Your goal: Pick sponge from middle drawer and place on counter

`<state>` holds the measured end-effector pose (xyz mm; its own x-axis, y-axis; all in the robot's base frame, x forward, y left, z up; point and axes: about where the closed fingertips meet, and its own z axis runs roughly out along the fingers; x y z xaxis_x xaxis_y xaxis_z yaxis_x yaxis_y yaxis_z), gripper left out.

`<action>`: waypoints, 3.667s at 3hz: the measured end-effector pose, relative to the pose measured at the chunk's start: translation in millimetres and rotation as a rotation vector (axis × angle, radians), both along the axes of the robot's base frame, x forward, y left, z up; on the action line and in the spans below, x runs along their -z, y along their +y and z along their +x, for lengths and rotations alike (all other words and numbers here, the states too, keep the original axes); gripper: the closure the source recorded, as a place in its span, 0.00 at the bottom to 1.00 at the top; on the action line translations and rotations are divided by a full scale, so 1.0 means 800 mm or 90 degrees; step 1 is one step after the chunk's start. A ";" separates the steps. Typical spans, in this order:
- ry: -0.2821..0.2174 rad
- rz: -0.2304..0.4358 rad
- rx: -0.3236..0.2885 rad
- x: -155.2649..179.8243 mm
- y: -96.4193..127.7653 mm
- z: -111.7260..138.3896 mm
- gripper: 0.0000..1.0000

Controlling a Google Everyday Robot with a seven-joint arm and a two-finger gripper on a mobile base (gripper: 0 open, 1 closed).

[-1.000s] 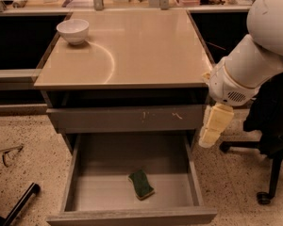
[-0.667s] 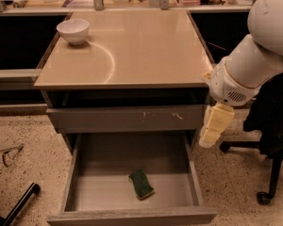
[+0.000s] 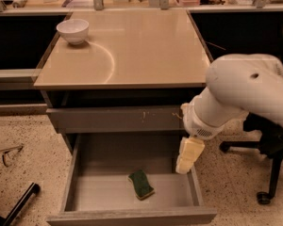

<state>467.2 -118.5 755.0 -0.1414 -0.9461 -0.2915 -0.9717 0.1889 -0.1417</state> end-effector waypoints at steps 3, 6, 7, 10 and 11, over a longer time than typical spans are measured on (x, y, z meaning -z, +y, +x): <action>0.038 0.019 0.000 0.094 0.034 -0.025 0.00; -0.051 0.077 0.090 0.202 0.080 0.043 0.00; -0.051 0.077 0.090 0.202 0.080 0.043 0.00; -0.021 0.259 0.105 0.354 0.152 0.101 0.00; -0.004 0.262 0.108 0.374 0.156 0.094 0.00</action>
Offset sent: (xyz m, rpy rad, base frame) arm -0.0175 0.0248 -0.0379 0.0004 0.0436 0.0318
